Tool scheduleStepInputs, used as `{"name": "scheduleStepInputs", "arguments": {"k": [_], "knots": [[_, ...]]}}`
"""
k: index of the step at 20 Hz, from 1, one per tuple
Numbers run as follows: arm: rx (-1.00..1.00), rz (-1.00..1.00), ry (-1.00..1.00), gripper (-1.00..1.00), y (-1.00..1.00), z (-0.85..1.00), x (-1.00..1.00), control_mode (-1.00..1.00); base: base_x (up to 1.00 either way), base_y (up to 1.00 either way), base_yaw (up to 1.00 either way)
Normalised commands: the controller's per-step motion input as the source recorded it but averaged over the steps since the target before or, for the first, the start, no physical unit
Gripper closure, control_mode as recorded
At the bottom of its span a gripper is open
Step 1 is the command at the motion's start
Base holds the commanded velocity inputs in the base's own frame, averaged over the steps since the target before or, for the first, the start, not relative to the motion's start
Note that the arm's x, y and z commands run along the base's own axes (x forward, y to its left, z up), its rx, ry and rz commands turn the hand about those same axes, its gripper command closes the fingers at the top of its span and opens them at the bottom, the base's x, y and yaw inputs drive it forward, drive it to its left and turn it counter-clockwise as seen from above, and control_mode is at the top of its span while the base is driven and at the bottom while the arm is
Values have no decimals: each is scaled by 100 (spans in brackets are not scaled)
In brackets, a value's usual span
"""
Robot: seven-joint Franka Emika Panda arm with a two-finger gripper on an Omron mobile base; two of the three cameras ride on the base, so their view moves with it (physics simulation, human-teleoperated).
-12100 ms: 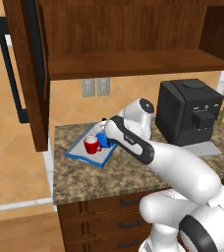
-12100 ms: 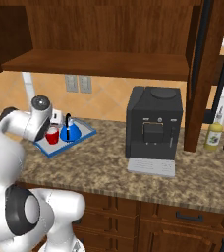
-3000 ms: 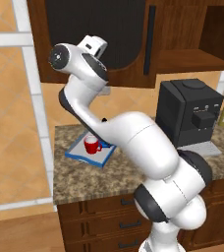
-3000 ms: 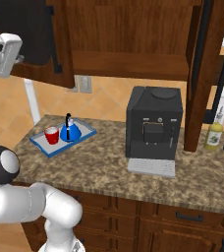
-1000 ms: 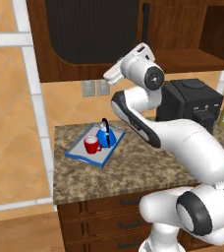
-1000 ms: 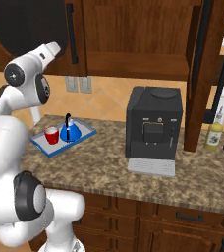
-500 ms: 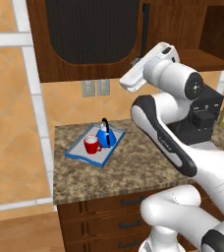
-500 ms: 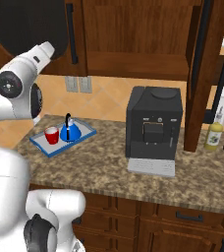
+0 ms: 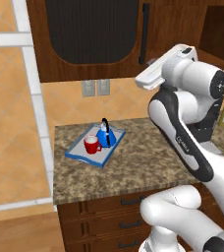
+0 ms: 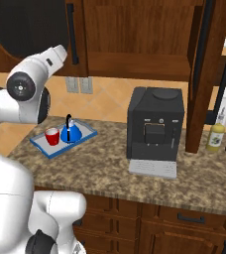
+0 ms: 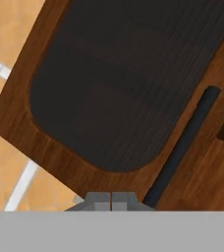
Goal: Pick the kettle from the counter and place it on the tray. Then pick the mug from the cabinet and place it on the tray. Then close the cabinet doors.
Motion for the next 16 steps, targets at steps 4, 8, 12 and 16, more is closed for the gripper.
{"name": "scheduleStepInputs", "arguments": {"k": [4,8,12,16], "knots": [[7,0,1,100,-22,-7,0,-100,0,0,0],[27,0,0,100,-30,-35,0,-100,0,0,0],[51,0,-3,100,-40,-35,0,-100,0,0,0],[70,-4,1,100,-64,-34,-1,-100,0,0,0]]}}
